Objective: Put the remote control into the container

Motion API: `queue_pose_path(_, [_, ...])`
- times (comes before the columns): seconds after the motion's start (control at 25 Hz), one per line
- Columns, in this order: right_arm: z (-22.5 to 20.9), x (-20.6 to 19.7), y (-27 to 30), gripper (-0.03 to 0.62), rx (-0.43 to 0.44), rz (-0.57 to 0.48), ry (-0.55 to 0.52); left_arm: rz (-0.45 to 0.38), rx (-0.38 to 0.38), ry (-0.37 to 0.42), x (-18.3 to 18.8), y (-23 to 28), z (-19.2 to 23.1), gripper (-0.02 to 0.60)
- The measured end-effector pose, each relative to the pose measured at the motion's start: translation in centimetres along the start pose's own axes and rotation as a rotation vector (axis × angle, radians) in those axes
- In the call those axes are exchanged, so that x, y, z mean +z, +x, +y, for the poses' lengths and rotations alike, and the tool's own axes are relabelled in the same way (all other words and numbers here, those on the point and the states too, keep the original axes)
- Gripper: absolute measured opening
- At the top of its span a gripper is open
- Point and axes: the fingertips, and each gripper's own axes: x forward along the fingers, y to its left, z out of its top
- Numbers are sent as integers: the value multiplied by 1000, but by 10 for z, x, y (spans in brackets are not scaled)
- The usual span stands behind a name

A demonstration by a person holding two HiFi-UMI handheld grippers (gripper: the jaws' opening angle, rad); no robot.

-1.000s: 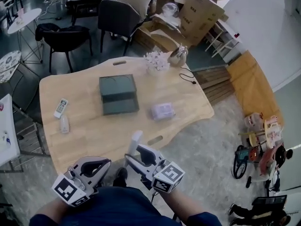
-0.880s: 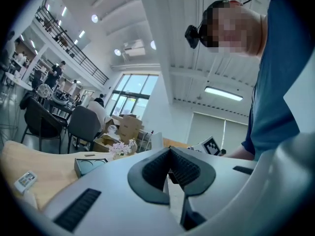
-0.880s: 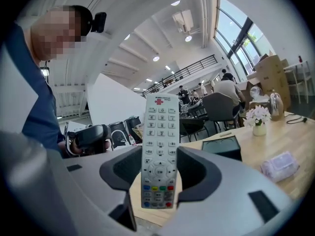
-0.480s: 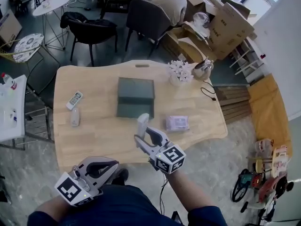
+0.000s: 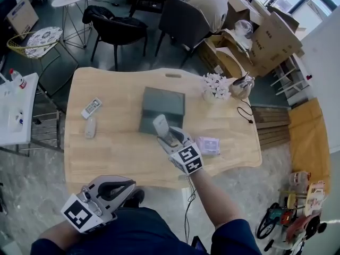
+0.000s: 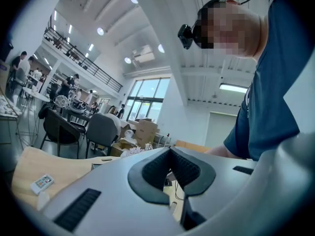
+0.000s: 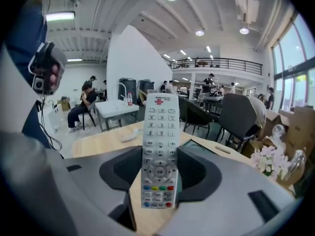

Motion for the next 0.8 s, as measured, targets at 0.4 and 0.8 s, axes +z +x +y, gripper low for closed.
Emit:
queue_pose_path(0.4, [-47, -63, 89, 227, 38, 272, -311, 30, 53, -13, -13, 2, 17, 91])
queue_pose_path(0.8, [-72, -143, 142, 227, 101, 503, -408, 64, 103, -43, -30, -4, 39, 91])
